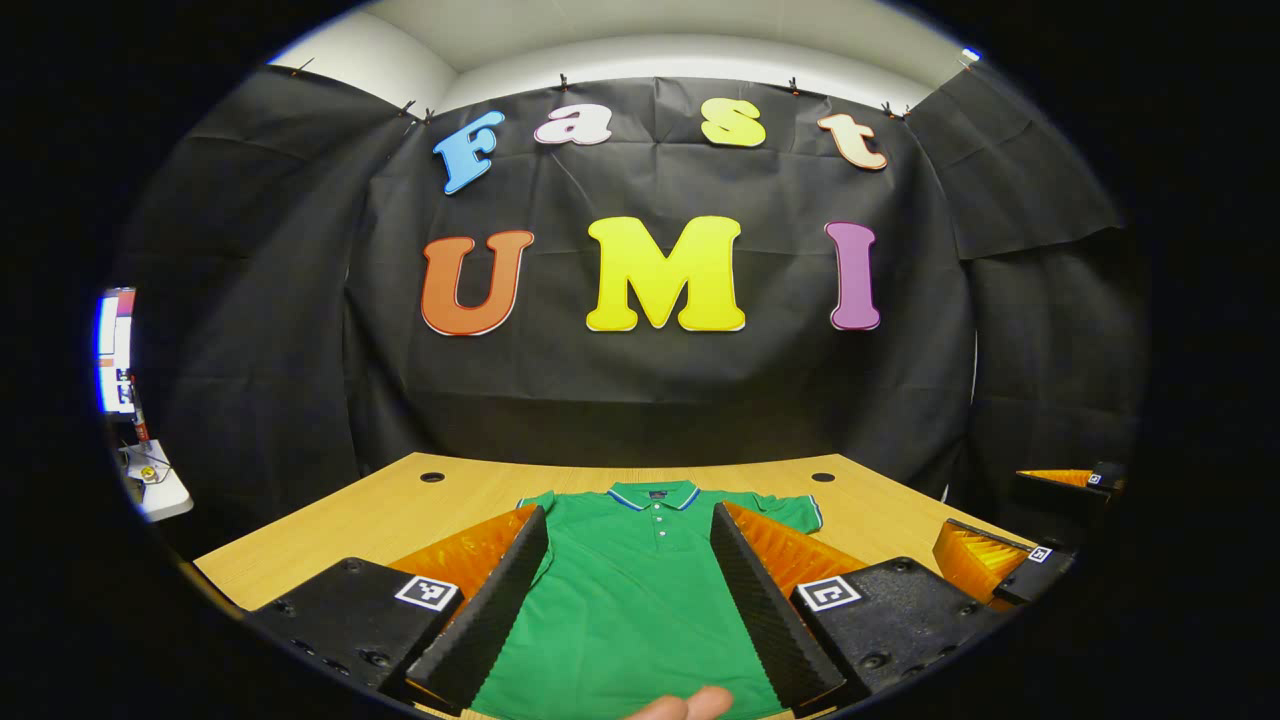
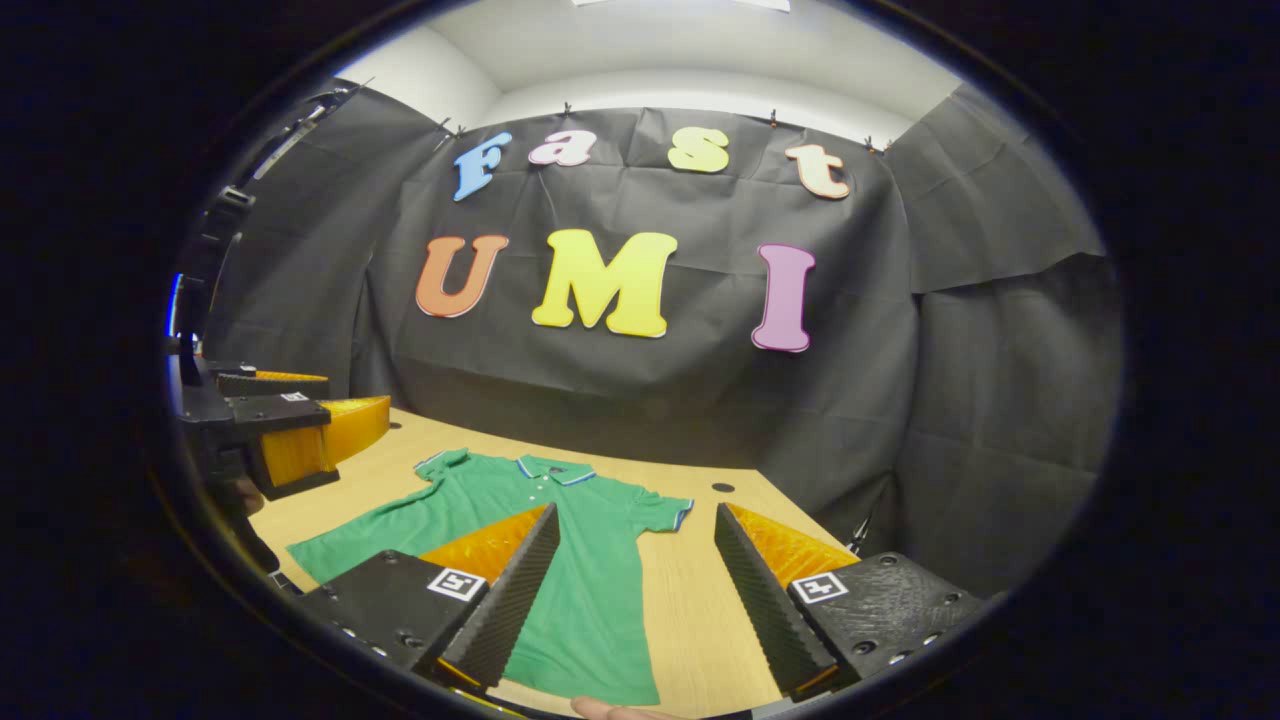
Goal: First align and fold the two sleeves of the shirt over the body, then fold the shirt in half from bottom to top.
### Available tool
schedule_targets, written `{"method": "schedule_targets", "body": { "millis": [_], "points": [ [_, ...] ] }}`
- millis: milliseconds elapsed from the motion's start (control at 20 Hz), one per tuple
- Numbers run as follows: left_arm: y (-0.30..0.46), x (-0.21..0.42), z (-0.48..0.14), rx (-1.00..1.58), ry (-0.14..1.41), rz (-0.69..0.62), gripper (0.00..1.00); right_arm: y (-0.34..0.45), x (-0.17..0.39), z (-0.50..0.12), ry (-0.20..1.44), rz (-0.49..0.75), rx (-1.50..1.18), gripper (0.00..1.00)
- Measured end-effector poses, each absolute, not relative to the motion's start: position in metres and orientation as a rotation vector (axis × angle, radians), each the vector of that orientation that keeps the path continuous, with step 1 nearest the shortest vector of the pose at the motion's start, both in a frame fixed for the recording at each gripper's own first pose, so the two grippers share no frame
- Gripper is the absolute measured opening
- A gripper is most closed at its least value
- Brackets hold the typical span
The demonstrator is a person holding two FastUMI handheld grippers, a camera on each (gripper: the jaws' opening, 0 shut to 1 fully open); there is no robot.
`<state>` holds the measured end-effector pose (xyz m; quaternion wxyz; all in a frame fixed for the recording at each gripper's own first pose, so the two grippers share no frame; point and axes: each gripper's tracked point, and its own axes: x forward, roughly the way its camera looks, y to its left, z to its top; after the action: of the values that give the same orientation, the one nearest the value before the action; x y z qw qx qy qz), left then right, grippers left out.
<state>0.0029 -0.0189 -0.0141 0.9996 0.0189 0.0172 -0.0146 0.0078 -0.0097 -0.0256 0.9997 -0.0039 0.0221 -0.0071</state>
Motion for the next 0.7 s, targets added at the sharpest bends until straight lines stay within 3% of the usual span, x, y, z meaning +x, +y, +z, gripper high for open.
{"method": "schedule_targets", "body": {
  "millis": [450,700],
  "points": [
    [-0.012,0.007,-0.019,0.033,0.046,-0.009,1.00,-0.008,0.020,-0.035,0.063,-0.009,-0.002,0.97],
    [0.001,0.013,-0.020,0.017,0.048,0.011,1.00,-0.015,0.061,-0.027,0.055,-0.022,-0.009,0.95]
  ]
}}
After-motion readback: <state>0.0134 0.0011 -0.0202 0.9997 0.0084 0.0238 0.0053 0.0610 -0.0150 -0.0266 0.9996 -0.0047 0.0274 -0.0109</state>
